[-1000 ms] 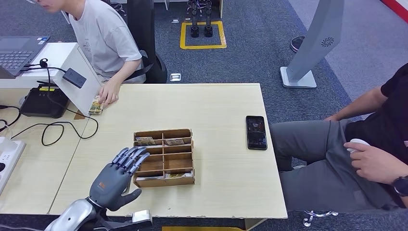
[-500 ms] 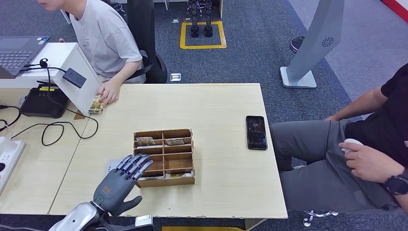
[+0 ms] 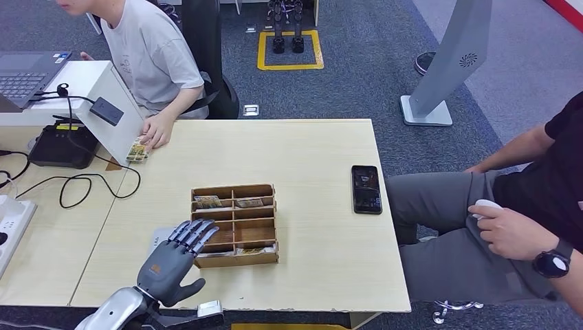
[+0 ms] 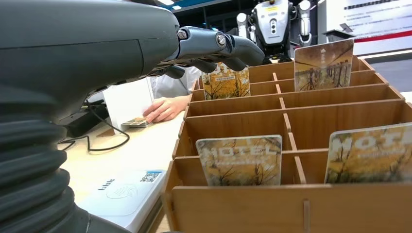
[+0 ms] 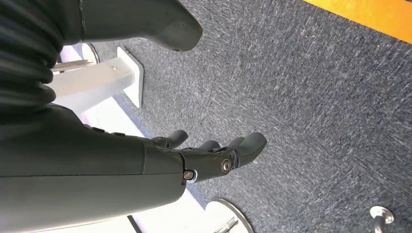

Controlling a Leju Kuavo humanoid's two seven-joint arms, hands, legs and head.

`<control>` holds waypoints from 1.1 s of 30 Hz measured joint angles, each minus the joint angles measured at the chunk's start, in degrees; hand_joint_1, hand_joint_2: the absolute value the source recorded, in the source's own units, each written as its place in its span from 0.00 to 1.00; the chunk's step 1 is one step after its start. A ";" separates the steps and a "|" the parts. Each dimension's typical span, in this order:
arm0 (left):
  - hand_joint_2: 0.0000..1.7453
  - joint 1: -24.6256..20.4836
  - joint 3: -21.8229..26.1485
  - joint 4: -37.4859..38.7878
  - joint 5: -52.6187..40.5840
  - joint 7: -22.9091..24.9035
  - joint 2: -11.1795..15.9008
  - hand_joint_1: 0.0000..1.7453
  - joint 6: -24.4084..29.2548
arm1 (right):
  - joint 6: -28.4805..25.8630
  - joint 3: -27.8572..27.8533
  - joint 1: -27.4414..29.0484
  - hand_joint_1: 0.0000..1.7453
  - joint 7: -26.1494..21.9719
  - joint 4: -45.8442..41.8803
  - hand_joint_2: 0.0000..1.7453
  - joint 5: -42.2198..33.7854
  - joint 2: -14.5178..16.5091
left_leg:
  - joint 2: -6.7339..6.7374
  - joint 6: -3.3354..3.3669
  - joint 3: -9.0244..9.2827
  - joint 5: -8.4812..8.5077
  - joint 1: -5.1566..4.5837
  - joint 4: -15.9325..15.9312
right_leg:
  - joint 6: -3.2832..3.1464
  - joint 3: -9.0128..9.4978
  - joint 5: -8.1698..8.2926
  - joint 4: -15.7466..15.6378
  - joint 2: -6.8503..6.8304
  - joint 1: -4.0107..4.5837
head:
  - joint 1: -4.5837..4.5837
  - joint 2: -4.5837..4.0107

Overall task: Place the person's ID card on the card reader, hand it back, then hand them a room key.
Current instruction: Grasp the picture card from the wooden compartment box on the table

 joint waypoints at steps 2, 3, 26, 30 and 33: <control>1.00 -0.41 0.00 0.45 0.01 0.22 -0.50 0.00 0.00 | 0.00 0.00 -0.04 0.00 0.00 0.01 1.00 0.05 0.01 | 0.00 0.00 0.00 0.00 0.00 0.00 | 0.00 0.00 0.00 0.00 0.00 0.00 | 0.01 0.00; 1.00 -0.56 0.00 0.65 0.01 0.23 -0.68 0.00 0.00 | 0.00 0.00 -0.05 0.00 0.00 0.01 1.00 0.05 0.01 | 0.00 0.00 0.00 0.00 0.00 0.00 | 0.00 0.00 0.00 0.00 0.00 0.00 | 0.01 0.00; 1.00 -2.13 0.02 6.06 -0.16 1.46 -3.97 0.72 0.14 | -0.08 0.00 -0.09 0.00 -0.03 0.01 1.00 0.29 0.01 | 0.00 0.00 0.00 0.00 0.00 0.00 | 0.00 0.00 0.00 0.00 0.00 0.00 | 0.01 -0.01; 1.00 -2.09 0.02 6.29 0.98 0.93 -4.27 1.00 0.06 | -0.10 0.00 -0.08 0.00 -0.07 0.01 1.00 0.29 0.01 | 0.00 0.00 -0.01 0.00 0.00 0.00 | 0.00 0.00 0.00 0.00 0.00 0.00 | 0.00 -0.01; 1.00 -2.02 0.02 6.29 2.90 -0.14 -4.39 1.00 -0.43 | -0.11 0.00 -0.08 0.00 -0.06 0.01 1.00 0.32 0.01 | 0.00 0.00 -0.01 0.00 0.00 0.00 | 0.00 0.00 0.00 0.00 0.00 0.00 | 0.01 -0.01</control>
